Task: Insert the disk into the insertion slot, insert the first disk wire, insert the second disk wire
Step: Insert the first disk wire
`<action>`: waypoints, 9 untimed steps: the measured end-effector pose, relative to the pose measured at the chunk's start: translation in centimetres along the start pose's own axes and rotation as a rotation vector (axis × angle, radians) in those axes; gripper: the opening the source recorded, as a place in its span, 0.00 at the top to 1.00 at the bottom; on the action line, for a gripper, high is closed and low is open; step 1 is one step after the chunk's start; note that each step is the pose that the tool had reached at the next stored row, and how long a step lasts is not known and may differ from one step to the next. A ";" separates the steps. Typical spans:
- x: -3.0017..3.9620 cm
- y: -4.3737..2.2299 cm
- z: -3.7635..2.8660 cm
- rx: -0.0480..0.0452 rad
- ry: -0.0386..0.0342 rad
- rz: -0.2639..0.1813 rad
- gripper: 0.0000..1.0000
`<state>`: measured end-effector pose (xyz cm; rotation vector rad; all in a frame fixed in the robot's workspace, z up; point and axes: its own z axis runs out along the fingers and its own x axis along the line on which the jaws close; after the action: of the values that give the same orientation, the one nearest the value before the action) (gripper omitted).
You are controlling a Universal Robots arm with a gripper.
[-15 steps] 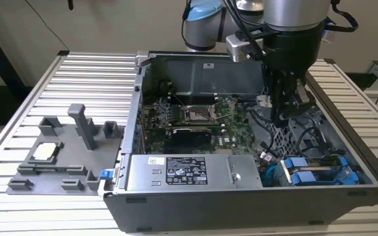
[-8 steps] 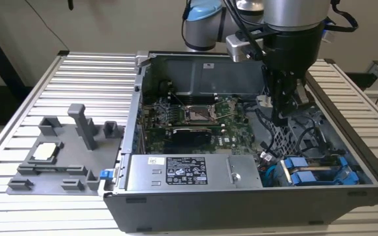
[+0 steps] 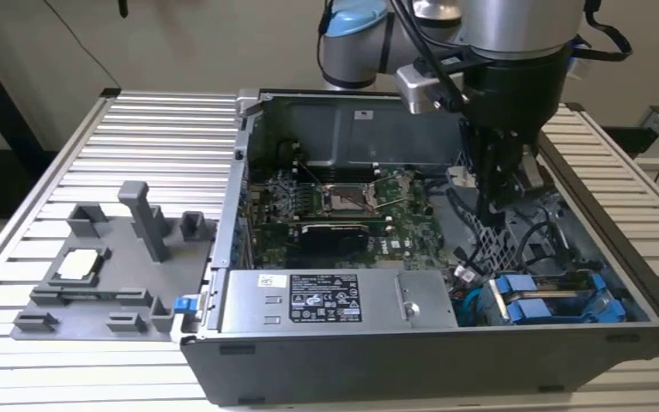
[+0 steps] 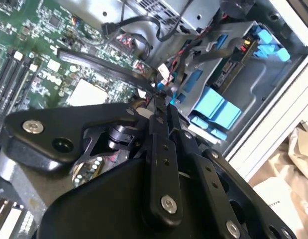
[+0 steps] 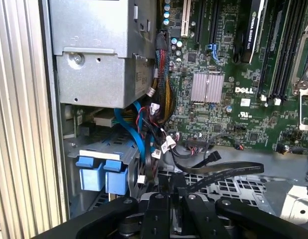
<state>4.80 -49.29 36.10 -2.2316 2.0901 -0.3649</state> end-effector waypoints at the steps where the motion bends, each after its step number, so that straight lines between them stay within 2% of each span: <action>1: 0.33 -0.03 0.06 -0.0015 -0.0003 0.000 0.84; 9: 3.13 -0.40 0.65 -0.0200 -0.0042 -0.002 0.84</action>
<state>5.49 -52.43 35.96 -2.2433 2.0991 -0.3406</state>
